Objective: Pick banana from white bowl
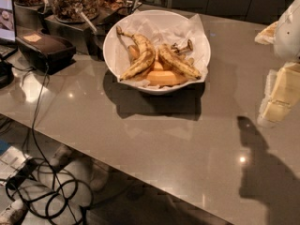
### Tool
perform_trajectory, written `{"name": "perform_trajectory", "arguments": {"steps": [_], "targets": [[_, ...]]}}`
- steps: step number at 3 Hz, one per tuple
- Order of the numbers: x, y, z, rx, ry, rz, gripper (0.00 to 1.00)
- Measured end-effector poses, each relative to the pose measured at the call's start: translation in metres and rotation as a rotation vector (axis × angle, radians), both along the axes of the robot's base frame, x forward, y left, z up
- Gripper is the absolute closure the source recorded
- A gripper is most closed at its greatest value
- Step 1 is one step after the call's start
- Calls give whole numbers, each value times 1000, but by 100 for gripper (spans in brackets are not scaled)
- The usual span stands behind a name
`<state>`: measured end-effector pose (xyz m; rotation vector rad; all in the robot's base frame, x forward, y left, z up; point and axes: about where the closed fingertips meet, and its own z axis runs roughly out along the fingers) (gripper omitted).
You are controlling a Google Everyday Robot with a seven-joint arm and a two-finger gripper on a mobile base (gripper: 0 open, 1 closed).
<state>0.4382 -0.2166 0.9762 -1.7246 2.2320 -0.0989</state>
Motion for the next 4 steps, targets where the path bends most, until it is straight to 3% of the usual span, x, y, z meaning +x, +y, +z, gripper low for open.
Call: {"name": "perform_trajectory", "arguments": {"steps": [4], "targets": [[15, 25, -2, -79, 2, -4, 0]]}}
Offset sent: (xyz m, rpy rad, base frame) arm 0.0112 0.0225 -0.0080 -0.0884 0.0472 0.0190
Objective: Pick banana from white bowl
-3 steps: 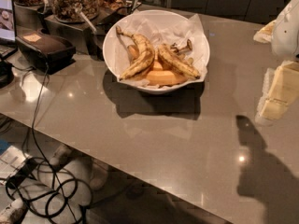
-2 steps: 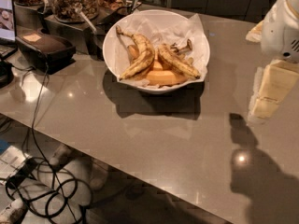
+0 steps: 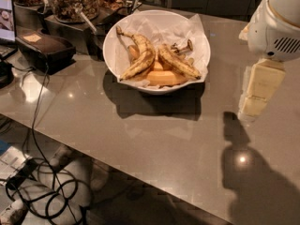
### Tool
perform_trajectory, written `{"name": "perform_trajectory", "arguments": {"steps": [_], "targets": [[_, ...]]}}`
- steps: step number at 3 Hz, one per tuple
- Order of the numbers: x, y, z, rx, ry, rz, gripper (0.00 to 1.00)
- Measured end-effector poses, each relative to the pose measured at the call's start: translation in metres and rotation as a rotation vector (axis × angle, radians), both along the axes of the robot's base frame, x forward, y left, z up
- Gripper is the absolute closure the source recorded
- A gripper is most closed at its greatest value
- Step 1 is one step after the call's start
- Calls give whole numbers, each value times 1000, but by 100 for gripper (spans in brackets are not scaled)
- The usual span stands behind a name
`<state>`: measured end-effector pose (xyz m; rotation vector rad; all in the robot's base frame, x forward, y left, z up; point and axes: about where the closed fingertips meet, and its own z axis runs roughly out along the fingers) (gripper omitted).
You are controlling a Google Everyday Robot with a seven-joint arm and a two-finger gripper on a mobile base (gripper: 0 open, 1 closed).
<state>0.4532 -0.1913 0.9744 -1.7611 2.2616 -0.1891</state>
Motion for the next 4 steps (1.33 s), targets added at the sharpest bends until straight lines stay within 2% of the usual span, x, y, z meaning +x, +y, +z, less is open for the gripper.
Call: {"name": "perform_trajectory", "arguments": {"steps": [1, 2, 3, 4], "targets": [[1, 11, -3, 42, 0, -27, 0], [25, 65, -1, 44, 55, -44, 0], [27, 66, 1, 52, 39, -42, 0], [42, 67, -5, 119, 76, -127, 0]]}}
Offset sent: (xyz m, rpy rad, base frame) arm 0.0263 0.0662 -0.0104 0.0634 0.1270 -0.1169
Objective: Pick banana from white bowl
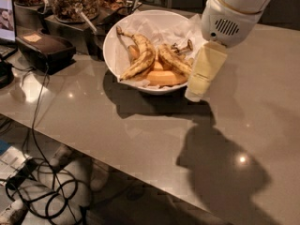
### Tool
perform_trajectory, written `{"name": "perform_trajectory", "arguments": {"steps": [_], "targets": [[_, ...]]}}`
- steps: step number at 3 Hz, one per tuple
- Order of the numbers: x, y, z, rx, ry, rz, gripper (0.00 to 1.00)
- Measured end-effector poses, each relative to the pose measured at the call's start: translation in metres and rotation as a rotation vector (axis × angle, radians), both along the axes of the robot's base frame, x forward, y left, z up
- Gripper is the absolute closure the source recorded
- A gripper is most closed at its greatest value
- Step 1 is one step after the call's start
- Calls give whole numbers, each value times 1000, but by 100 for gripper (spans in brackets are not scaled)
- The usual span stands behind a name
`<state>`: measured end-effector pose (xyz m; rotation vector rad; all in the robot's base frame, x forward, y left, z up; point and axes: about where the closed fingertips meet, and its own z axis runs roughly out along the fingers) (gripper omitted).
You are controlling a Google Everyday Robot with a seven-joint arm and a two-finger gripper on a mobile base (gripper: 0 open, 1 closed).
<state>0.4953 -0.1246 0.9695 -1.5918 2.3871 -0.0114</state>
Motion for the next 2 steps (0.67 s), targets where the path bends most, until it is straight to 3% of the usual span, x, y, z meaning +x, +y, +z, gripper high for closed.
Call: {"name": "perform_trajectory", "arguments": {"steps": [1, 2], "targets": [[23, 3, -1, 56, 36, -114, 0], [39, 7, -2, 94, 69, -175, 0]]}}
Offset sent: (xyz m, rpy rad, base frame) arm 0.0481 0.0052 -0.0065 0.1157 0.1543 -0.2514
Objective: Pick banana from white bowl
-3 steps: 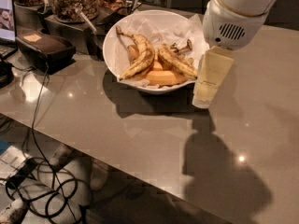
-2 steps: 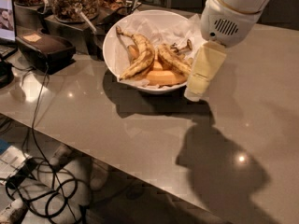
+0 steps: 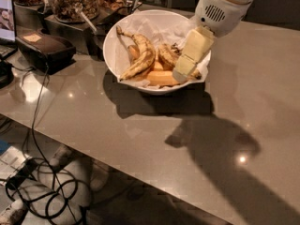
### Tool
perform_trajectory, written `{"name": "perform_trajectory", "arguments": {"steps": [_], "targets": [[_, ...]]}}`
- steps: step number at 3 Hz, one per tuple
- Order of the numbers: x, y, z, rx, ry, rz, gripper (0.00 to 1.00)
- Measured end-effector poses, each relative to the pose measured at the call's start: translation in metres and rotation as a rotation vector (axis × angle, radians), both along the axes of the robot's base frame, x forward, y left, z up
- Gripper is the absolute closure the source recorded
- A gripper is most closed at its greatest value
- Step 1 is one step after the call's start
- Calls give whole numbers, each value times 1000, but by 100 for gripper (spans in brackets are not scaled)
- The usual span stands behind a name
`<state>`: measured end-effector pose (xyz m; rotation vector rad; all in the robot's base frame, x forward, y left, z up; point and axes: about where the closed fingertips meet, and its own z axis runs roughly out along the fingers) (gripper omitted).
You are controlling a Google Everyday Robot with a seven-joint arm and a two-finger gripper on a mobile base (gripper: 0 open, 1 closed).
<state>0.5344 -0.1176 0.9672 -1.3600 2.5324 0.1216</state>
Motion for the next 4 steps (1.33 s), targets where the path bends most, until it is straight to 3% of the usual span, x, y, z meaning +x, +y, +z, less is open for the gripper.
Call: {"name": "perform_trajectory", "arguments": {"steps": [3, 4], "targets": [[31, 20, -5, 22, 33, -34, 1], [38, 19, -8, 18, 38, -58, 9]]}}
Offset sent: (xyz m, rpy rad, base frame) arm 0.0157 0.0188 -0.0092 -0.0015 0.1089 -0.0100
